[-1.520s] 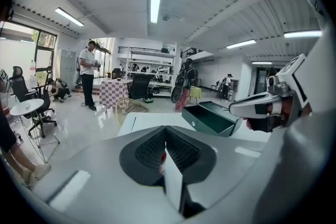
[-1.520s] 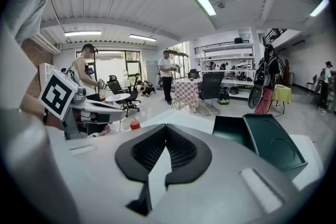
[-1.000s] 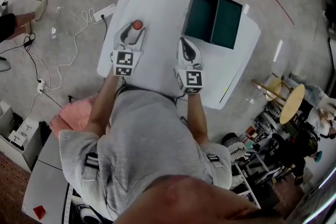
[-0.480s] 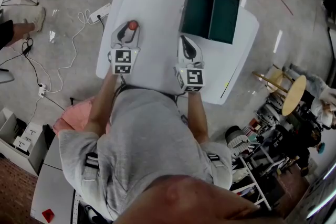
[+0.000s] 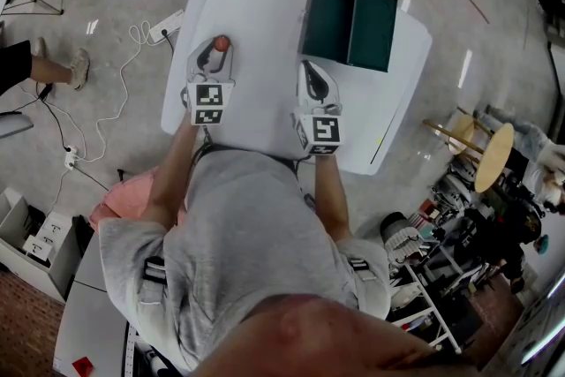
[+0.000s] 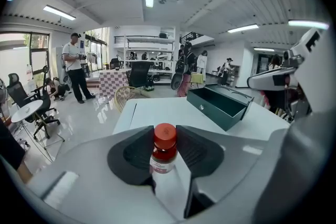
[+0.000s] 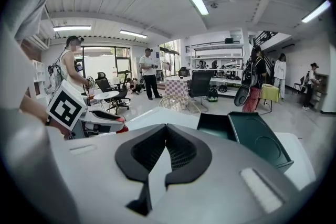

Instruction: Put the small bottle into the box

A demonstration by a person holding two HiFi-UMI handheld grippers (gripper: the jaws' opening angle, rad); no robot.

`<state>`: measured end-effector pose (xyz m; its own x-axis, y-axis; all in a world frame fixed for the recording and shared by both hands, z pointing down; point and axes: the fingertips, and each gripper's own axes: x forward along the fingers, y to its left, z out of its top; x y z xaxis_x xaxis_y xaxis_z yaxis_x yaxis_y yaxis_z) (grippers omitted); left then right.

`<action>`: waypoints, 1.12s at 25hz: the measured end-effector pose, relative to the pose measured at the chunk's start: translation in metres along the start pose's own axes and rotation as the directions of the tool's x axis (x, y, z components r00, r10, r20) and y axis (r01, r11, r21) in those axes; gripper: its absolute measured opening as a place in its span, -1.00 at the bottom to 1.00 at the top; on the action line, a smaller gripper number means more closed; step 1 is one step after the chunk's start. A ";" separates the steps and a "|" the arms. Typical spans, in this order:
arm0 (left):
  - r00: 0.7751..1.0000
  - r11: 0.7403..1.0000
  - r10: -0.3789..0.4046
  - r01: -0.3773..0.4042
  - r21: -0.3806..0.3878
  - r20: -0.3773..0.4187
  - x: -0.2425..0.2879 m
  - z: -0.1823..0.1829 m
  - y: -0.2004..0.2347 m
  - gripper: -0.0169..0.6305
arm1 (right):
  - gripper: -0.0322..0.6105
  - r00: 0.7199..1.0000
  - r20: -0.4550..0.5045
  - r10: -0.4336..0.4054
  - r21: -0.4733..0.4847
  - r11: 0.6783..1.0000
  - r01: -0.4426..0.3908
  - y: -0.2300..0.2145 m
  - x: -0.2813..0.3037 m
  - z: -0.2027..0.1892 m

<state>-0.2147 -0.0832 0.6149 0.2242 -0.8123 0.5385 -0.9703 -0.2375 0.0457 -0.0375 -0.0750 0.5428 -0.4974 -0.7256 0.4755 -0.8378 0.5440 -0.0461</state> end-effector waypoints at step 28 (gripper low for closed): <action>0.974 0.984 -0.151 0.131 0.122 0.172 -0.058 0.081 -0.072 -0.53 | -0.89 0.979 0.150 -0.140 0.053 0.990 0.133 -0.019 -0.073 0.026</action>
<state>-0.1501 -0.0620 0.5126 0.3802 -0.8464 0.3728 -0.9142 -0.4051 0.0127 0.0086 -0.0432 0.4867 -0.4033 -0.8496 0.3399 -0.9074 0.4193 -0.0289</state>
